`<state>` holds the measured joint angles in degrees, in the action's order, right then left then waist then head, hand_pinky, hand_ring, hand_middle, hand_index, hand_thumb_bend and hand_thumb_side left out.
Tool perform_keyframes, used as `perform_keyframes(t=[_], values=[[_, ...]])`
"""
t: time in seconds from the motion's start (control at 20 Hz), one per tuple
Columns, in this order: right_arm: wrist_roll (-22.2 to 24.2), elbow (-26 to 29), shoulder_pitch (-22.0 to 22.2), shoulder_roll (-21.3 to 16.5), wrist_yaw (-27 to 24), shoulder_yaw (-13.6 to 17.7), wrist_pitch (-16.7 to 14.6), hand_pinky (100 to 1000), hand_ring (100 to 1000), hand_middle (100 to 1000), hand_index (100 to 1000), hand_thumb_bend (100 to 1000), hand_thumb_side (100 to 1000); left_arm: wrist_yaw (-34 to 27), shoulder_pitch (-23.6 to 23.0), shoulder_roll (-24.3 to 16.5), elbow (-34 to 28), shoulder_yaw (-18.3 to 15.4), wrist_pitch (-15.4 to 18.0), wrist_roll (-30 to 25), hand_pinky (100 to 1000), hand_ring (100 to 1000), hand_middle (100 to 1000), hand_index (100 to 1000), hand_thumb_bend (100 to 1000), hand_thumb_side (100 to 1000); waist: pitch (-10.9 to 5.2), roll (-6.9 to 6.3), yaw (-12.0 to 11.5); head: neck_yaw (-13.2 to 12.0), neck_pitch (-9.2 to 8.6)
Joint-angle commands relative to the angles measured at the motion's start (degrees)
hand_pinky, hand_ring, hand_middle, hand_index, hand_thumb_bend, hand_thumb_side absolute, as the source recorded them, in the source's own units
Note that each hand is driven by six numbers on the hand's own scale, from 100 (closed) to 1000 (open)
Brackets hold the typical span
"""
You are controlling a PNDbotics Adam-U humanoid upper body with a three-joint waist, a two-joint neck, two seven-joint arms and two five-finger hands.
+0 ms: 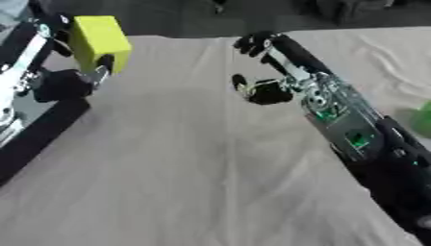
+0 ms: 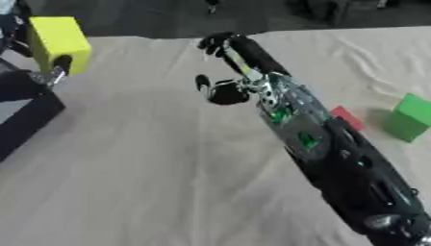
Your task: Pick up the objects with one hand, pass them to the other hand, and then place them into the box on the other side of the table.
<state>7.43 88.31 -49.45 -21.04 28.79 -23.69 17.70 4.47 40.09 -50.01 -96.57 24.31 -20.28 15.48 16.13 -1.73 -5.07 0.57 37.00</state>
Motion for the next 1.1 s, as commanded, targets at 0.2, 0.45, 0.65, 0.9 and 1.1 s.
perform_keyframes(t=[0.2, 0.45, 0.65, 0.9, 1.1], values=[[-1.6, 1.1, -1.4, -1.6, -2.2, 0.8, 0.7, 715, 787, 731, 819, 100, 100, -0.8, -0.5, -3.7, 0.3, -3.0, 0.2, 1.9, 661, 642, 422, 356, 100, 329, -1.3, 0.05, -0.1, -1.8, -1.05], [-3.4, 2.3, -1.4, -2.5, -3.0, 2.6, 1.2, 672, 758, 703, 777, 151, 100, -0.8, -2.6, -5.7, 2.8, -5.1, -1.2, 1.7, 681, 641, 442, 390, 100, 293, -1.05, 0.54, -0.3, -4.9, -1.71], [-7.0, 2.6, -1.1, -3.0, -4.9, 2.8, 1.6, 668, 749, 695, 770, 153, 100, 1.0, -3.7, -6.6, 6.0, -6.9, -1.5, 1.4, 680, 635, 443, 396, 100, 290, -0.89, 0.91, -0.2, -6.6, -2.04], [-8.9, 2.8, -0.9, -3.5, -5.8, 3.0, 1.7, 666, 745, 691, 767, 164, 100, 3.5, -3.5, -6.1, 11.7, -7.9, -0.6, 1.3, 677, 629, 440, 400, 100, 282, -0.71, 1.2, -0.1, -8.1, -2.48], [-9.5, 3.0, -0.9, -3.8, -6.1, 3.4, 1.9, 665, 742, 689, 765, 164, 100, 5.2, -3.2, -5.3, 15.8, -8.6, 0.2, 0.7, 678, 632, 443, 405, 100, 274, -0.59, 1.34, -0.1, -8.4, -2.37]])
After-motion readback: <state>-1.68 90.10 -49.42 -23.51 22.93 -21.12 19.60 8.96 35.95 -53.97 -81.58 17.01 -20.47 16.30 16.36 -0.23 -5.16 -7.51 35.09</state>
